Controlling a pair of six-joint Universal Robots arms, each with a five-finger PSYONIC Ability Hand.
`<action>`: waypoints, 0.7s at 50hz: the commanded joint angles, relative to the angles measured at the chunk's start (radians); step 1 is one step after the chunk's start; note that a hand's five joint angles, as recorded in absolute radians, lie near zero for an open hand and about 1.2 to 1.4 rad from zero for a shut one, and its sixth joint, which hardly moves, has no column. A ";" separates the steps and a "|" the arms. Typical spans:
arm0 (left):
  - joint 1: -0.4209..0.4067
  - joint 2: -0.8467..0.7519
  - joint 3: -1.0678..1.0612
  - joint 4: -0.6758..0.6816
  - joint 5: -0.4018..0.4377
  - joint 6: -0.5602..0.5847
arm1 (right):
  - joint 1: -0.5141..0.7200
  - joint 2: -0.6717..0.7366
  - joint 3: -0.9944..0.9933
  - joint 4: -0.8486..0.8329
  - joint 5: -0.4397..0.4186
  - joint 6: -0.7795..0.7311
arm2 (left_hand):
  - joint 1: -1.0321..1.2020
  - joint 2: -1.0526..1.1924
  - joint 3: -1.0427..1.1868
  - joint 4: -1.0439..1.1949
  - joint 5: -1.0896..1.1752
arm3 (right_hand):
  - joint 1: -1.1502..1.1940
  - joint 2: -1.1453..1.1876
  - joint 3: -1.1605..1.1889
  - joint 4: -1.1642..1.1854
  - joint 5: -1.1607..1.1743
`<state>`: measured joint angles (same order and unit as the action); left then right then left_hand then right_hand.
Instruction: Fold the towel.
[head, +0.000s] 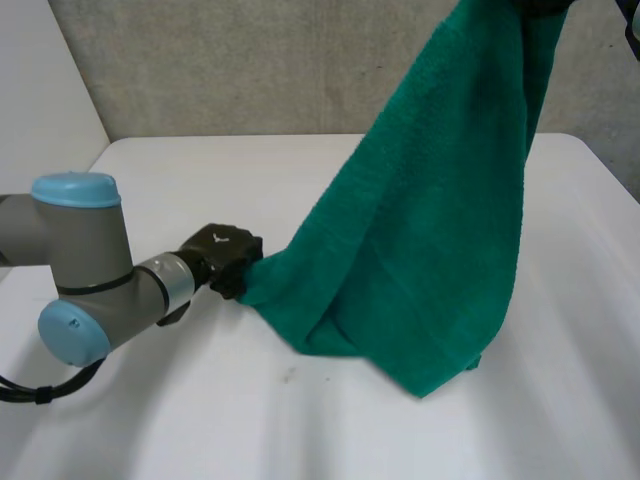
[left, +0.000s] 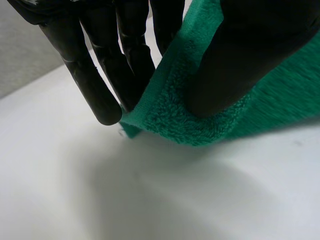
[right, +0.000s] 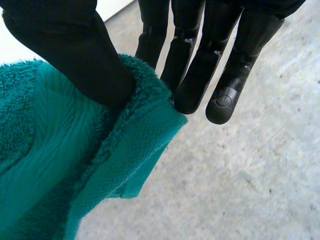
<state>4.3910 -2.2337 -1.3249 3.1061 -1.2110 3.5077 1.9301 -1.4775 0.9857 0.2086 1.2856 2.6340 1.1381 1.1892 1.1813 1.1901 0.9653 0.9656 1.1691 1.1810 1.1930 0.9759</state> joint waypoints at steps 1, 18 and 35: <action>0.016 0.092 0.013 0.062 -0.149 -0.004 | -0.048 0.003 0.071 0.090 -0.008 -0.017 | 0.258 0.207 0.215 0.206 0.256 | 0.431 0.227 0.215 0.203 0.246; 0.056 0.330 -0.102 0.034 -0.225 -0.006 | -0.108 0.334 0.281 0.380 0.076 -0.445 | 0.258 0.207 0.215 0.206 0.256 | 0.431 0.227 0.215 0.203 0.246; 0.018 0.100 0.362 0.160 -0.269 0.208 | -0.075 0.572 -0.312 0.074 0.247 -0.264 | 0.258 0.207 0.215 0.206 0.256 | 0.431 0.227 0.215 0.203 0.246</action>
<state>4.4360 -2.0962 -1.2609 3.0639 -1.4537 3.7460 1.8412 -0.9551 0.9449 0.4175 1.4663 2.2563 1.1381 1.1957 1.1913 1.1947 0.9653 0.9656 1.1691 1.1810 1.1931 0.9824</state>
